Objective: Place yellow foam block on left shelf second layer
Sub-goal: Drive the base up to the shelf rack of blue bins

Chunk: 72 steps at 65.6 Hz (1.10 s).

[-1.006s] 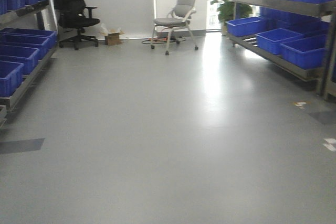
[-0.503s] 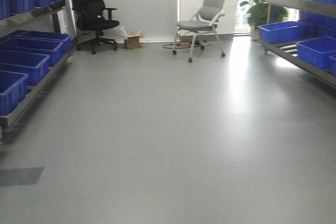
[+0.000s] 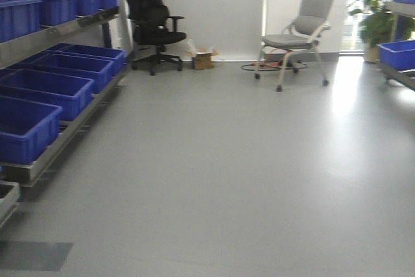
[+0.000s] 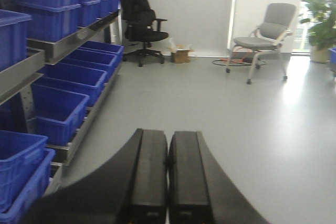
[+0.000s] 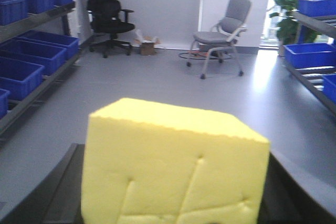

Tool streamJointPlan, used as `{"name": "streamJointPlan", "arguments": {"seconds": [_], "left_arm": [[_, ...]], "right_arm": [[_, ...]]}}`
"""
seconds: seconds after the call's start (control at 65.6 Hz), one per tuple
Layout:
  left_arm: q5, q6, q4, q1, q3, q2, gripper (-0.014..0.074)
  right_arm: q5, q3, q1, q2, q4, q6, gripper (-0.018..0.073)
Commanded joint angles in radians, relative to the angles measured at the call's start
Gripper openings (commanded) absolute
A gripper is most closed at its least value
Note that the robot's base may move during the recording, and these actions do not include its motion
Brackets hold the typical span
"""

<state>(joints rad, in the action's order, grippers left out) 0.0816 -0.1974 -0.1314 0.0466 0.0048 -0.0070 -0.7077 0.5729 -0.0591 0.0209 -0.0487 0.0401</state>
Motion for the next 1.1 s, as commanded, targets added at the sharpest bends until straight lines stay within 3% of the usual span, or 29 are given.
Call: {"name": "streamJointPlan", "arguments": {"seconds": [0.0, 1.082], "left_arm": [[-0.088, -0.004, 0.002, 0.006, 0.026, -0.002, 0.0136], [-0.088, -0.004, 0.002, 0.006, 0.026, -0.002, 0.0136]], "right_arm": [[0.091, 0.028, 0.003, 0.003, -0.008, -0.006, 0.0321], [0.091, 0.028, 0.003, 0.003, -0.008, -0.006, 0.0321]]}}
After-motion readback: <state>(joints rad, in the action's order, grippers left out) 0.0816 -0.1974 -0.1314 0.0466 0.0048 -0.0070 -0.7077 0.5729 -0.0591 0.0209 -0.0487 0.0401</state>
